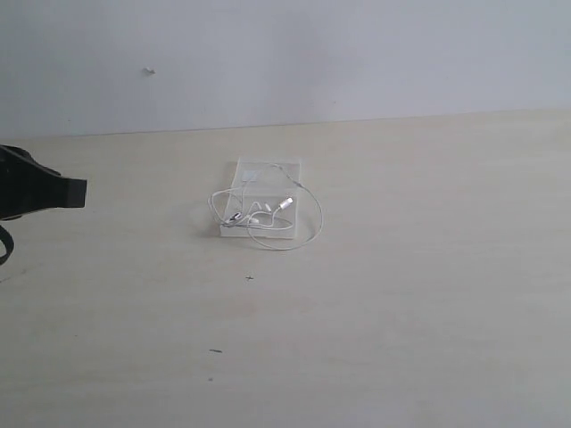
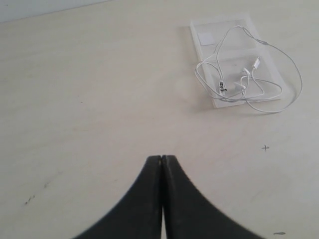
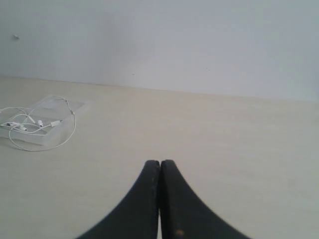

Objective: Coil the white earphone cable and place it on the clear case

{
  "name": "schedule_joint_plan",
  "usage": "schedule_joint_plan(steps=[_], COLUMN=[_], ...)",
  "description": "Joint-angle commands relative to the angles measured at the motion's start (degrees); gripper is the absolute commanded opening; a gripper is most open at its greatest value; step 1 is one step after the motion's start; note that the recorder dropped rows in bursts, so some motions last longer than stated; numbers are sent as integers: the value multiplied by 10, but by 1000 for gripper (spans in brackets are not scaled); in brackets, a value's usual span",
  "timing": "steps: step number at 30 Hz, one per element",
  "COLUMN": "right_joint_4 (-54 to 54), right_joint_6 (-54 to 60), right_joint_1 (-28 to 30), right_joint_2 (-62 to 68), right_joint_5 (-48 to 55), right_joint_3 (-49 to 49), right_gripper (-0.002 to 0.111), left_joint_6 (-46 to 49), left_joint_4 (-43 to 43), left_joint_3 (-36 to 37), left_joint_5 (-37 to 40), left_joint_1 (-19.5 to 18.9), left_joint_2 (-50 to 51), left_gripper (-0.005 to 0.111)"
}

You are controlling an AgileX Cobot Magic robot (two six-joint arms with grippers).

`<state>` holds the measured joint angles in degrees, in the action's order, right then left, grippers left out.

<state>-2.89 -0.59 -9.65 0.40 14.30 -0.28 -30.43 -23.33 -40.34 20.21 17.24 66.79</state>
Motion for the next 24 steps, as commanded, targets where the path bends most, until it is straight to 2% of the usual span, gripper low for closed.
schedule_joint_plan(steps=[1,24], right_joint_4=[3,4], right_joint_6=[6,-13], right_joint_1=[8,8], right_joint_2=[-4,-4], right_joint_5=[6,19], right_joint_3=[3,3], right_gripper=[0,0], left_joint_6=[3,3], left_joint_4=[4,4], left_joint_3=[1,1], left_joint_5=[5,5], left_joint_1=[-2,-2], left_joint_2=[-3,-3], left_gripper=[0,0])
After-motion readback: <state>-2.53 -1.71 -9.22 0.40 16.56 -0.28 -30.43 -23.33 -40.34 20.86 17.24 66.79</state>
